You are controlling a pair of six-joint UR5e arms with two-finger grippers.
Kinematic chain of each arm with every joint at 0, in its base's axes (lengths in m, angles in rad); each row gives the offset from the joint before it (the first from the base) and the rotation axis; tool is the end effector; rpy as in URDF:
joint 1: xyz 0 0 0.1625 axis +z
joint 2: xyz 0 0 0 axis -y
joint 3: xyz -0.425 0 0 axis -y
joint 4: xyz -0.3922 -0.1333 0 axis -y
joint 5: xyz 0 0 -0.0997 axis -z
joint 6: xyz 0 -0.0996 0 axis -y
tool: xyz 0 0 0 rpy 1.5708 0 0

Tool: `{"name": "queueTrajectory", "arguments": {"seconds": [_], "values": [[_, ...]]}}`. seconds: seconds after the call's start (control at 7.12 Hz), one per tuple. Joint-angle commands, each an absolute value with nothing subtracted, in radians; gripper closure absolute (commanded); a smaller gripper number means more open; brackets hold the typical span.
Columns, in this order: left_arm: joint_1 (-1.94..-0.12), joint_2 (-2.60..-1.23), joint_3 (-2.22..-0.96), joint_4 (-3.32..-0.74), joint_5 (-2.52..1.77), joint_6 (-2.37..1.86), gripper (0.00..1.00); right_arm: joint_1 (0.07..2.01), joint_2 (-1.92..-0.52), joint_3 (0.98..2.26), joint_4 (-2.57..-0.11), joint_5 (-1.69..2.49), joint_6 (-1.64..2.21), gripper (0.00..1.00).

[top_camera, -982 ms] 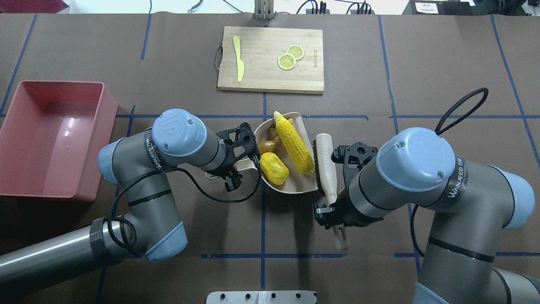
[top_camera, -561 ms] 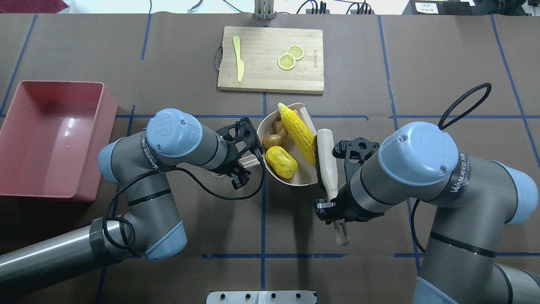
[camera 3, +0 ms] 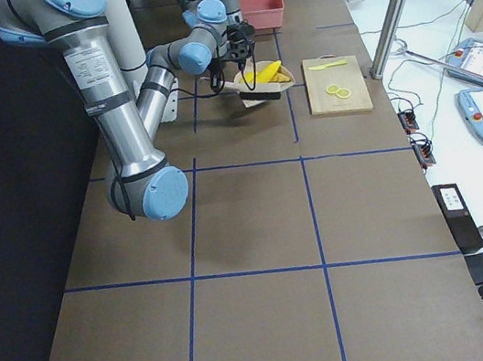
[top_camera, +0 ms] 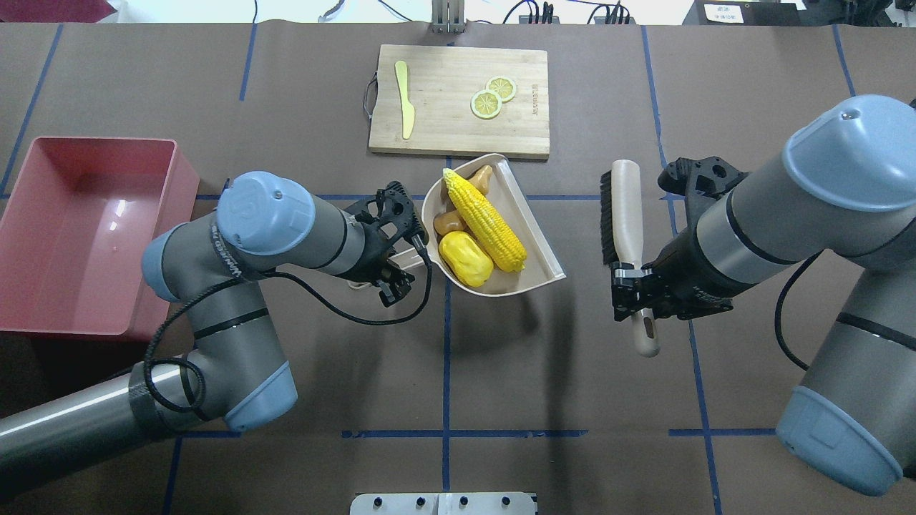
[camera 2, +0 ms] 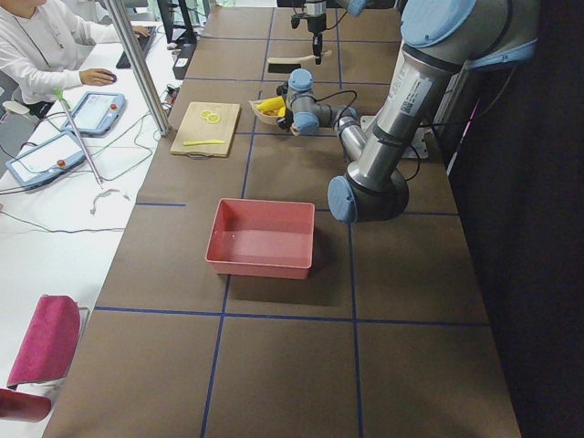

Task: Sweep and dump trash into bin
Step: 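Carry the loaded dustpan over the pink bin with the left gripper while the right withdraws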

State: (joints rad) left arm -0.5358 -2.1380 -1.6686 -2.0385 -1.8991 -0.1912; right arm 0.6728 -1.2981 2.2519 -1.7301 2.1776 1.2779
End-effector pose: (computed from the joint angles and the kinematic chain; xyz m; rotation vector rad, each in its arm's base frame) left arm 0.5198 -0.4263 0.2286 0.7805 0.9213 0.9291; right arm -0.3196 -0.3525 0.2381 -0.1509 -0.9461 0.1095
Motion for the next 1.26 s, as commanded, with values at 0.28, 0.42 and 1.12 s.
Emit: {"name": "queueTrajectory", "arguments": {"seconds": [0.28, 0.42, 1.12], "values": [[-0.794, -1.973, -1.752, -2.066, -2.217, -0.176, 0.96, 0.715, -1.483, 2.25, -1.72, 2.113, 1.134, 1.0], [-0.878, -1.921, -1.765, -2.08, -2.311, -0.107, 0.96, 0.715, -1.503, 2.247, -1.715, 2.09, 1.097, 1.0], [-1.25, -1.665, -1.759, -2.079, -2.479, 0.357, 0.96, 0.718, -1.549, 2.241, -1.713, 2.063, 1.046, 1.0]]}}
